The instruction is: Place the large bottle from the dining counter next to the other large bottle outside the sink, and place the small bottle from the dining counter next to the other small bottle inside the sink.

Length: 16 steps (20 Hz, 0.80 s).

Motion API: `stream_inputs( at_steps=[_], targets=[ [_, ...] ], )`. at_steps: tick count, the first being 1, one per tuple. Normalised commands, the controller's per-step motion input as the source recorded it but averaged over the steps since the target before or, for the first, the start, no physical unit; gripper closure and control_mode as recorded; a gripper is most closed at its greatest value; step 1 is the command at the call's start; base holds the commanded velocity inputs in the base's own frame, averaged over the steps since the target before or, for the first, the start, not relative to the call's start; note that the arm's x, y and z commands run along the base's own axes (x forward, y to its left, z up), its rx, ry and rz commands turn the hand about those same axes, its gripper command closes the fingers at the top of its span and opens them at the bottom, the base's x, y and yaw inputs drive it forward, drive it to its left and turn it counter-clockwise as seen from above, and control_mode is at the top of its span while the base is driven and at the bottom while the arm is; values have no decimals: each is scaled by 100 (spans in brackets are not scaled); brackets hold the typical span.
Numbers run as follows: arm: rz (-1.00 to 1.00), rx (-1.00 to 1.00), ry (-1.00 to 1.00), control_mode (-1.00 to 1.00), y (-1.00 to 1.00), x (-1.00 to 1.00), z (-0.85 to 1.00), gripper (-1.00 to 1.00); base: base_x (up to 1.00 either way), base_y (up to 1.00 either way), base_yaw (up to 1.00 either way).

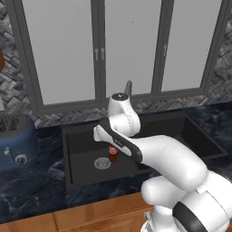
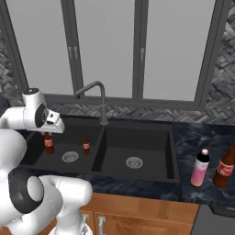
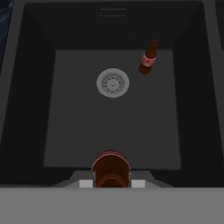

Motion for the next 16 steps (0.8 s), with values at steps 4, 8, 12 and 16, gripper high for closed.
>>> stream_inputs(
  at_steps=[4, 8, 12, 16],
  targets=[
    [0, 0, 0, -100, 2, 26, -52, 100, 0, 0, 0],
    [0, 0, 0, -100, 0, 45, -41, 100, 0, 0, 0],
    [0, 0, 0, -100, 0, 39, -23, 100, 0, 0, 0],
    [0, 0, 1, -100, 0, 9, -30, 100, 0, 0, 0]
  ],
)
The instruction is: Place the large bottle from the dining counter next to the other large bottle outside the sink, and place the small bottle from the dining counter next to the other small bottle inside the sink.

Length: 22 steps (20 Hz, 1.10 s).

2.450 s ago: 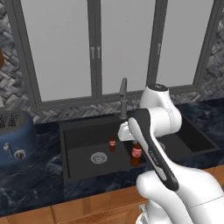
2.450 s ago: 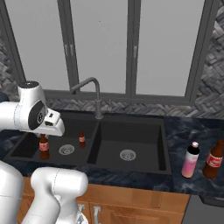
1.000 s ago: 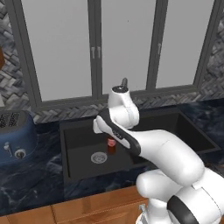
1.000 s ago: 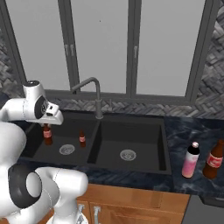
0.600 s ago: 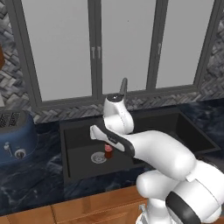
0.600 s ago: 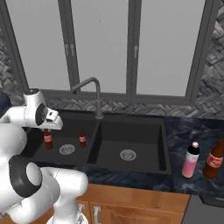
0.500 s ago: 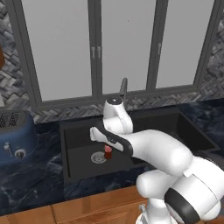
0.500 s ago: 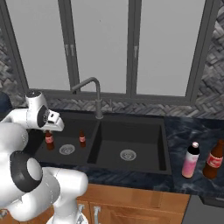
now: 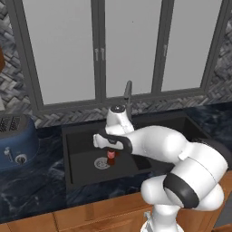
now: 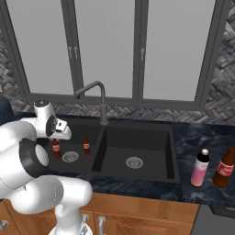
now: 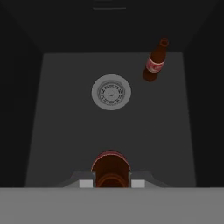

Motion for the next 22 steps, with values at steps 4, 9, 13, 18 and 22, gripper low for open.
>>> stream_inputs(
  at_steps=[4, 9, 13, 18, 22],
  targets=[
    [0, 0, 1, -100, 0, 0, -22, 100, 0, 0, 0],
    [0, 0, 0, -100, 0, 3, -23, 100, 0, 0, 0],
    [0, 0, 0, -100, 0, 12, -23, 100, 0, 0, 0],
    [0, 0, 0, -100, 0, 7, -30, 100, 0, 0, 0],
    [0, 0, 0, -100, 0, 5, -27, 100, 0, 0, 0]
  ],
)
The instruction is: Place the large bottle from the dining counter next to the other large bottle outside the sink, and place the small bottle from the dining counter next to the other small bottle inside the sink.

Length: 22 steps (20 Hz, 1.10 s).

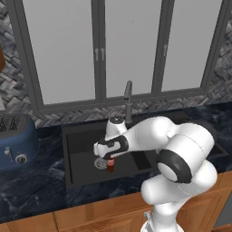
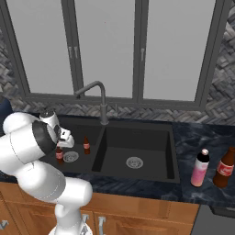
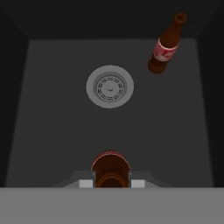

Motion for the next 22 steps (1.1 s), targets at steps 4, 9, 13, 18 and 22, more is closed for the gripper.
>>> stream_inputs(
  at_steps=[4, 9, 13, 18, 22],
  targets=[
    [0, 0, -1, -100, 0, 0, -19, 100, 0, 0, 0],
    [0, 0, -5, -100, 0, 0, -21, 100, 0, 0, 0],
    [0, 0, -9, -100, 0, 5, -25, 100, 0, 0, 0],
    [0, -1, -3, -100, 0, 7, -33, 100, 0, 0, 0],
    [0, -2, 0, -100, 0, 1, -26, 100, 0, 0, 0]
  ],
)
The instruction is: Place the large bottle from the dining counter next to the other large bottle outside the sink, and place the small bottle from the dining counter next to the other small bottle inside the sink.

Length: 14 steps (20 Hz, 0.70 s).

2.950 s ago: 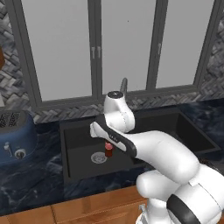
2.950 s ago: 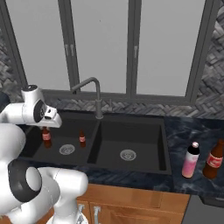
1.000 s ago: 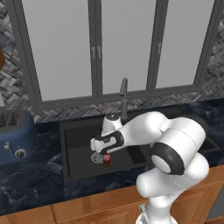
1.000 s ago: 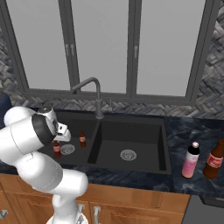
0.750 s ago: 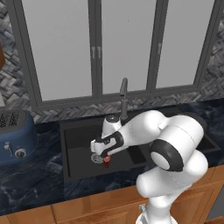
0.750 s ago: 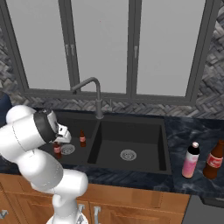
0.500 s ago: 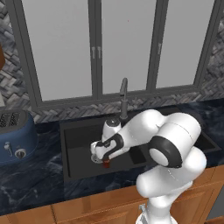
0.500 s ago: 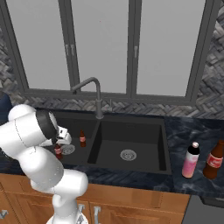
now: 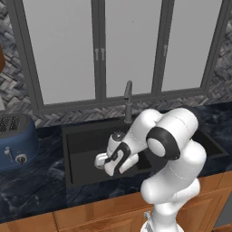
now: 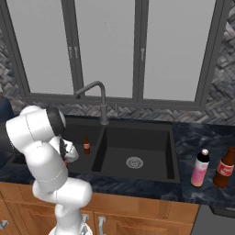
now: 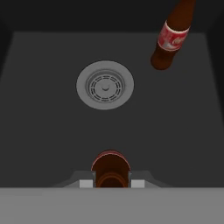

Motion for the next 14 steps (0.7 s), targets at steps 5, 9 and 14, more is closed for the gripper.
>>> stream_inputs(
  at_steps=[5, 9, 14],
  targets=[
    [0, -1, -1, -100, 0, 2, -20, 100, 0, 0, 0],
    [0, -1, -3, -100, 0, 19, -12, 100, 0, 0, 0],
    [0, -2, -3, -100, 0, 37, -7, 100, 0, 0, 0]
  ],
)
